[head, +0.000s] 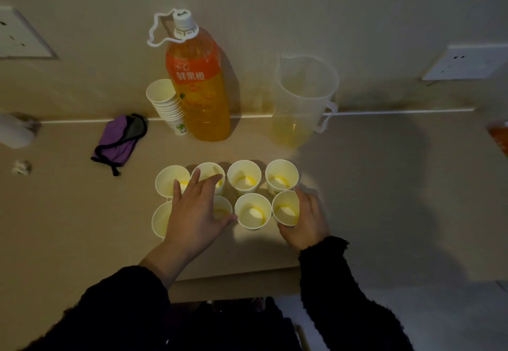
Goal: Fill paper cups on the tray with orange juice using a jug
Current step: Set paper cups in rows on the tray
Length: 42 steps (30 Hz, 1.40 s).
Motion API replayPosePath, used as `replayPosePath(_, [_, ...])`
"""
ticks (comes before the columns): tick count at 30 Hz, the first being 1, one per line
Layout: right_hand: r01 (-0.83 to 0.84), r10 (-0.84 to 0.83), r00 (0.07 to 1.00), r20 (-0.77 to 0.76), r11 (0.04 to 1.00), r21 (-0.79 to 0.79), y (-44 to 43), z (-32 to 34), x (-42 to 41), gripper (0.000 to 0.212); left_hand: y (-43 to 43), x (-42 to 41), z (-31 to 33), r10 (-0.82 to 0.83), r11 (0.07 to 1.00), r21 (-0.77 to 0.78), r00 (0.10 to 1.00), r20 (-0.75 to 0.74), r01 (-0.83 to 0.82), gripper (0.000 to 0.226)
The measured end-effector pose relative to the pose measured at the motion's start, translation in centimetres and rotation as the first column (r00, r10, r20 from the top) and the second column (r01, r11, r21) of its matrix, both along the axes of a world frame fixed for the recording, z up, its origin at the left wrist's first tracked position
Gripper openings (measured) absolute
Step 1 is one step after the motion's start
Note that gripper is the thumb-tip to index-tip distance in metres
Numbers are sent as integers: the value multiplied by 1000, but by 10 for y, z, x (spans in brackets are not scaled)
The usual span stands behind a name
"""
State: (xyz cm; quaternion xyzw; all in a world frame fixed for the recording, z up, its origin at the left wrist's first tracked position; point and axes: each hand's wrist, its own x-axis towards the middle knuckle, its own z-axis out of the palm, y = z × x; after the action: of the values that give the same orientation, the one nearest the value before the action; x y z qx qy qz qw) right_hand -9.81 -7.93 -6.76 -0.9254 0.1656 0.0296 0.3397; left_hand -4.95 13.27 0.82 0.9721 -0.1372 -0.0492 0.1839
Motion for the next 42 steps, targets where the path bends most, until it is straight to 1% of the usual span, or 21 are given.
replayPosePath(1, [2, -2, 1000, -10, 1000, 0, 0, 1, -1, 87, 0, 0, 0, 0, 1000, -3, 1000, -5, 0, 77])
replayPosePath(9, [-1, 3, 999, 52, 999, -39, 2, -4, -4, 88, 2, 2, -2, -7, 1000, 5, 1000, -22, 7, 77])
replayPosePath(13, [-45, 44, 999, -10, 997, -70, 0, -2, -5, 103, 4, 4, -3, 3, 1000, 0, 1000, -31, -3, 77])
replayPosePath(16, [-45, 44, 999, -26, 996, -74, -1, 5, -7, 108, 6, 5, -2, -1, 1000, 0, 999, -37, 1, 78])
replayPosePath(18, [-53, 49, 997, -52, 994, -92, -1, 9, -9, 108, 6, 6, -1, -6, 1000, -5, 999, -39, 5, 78])
replayPosePath(21, [-74, 68, 997, -49, 988, -137, -3, 17, -11, 103, 7, 9, 1, -13, 1000, -10, 1000, -22, 12, 78])
replayPosePath(25, [-129, 105, 987, -119, 968, -216, -7, 36, -15, 100, 6, 12, 5, -32, 999, -40, 999, -21, 32, 77])
replayPosePath(28, [-118, 107, 992, -61, 968, -222, -4, 57, -20, 96, 3, 15, 10, -45, 998, -51, 999, -13, 44, 78])
replayPosePath(31, [-51, 58, 998, 37, 983, -177, -4, 80, -14, 104, 5, 20, 17, -24, 998, -63, 1000, -17, 23, 77])
replayPosePath(32, [-32, 47, 995, 89, 986, -164, -3, 89, -9, 102, 8, 22, 21, -1, 998, -67, 1000, -16, 0, 76])
replayPosePath(34, [6, 14, 984, 178, 994, -111, 1, 109, 6, 86, 16, 30, 27, 49, 997, -61, 999, -2, -49, 74])
replayPosePath(37, [12, -25, 982, 189, 997, 73, 18, 143, 33, 52, 38, 50, 31, 119, 991, -72, 992, 32, -117, 70])
replayPosePath(38, [-5, -9, 980, 197, 998, 70, 25, 151, 43, 41, 46, 59, 31, 143, 987, -85, 989, 49, -138, 69])
replayPosePath(39, [-32, 29, 980, 199, 999, 13, 32, 157, 51, 34, 54, 68, 31, 165, 982, -100, 984, 64, -158, 69])
replayPosePath(41, [-75, 90, 977, 193, 994, -84, 49, 163, 67, 30, 66, 89, 29, 211, 968, -156, 976, 61, -199, 68])
replayPosePath(42, [-84, 100, 977, 186, 992, -91, 57, 164, 75, 29, 70, 99, 28, 234, 956, -193, 971, 41, -222, 68])
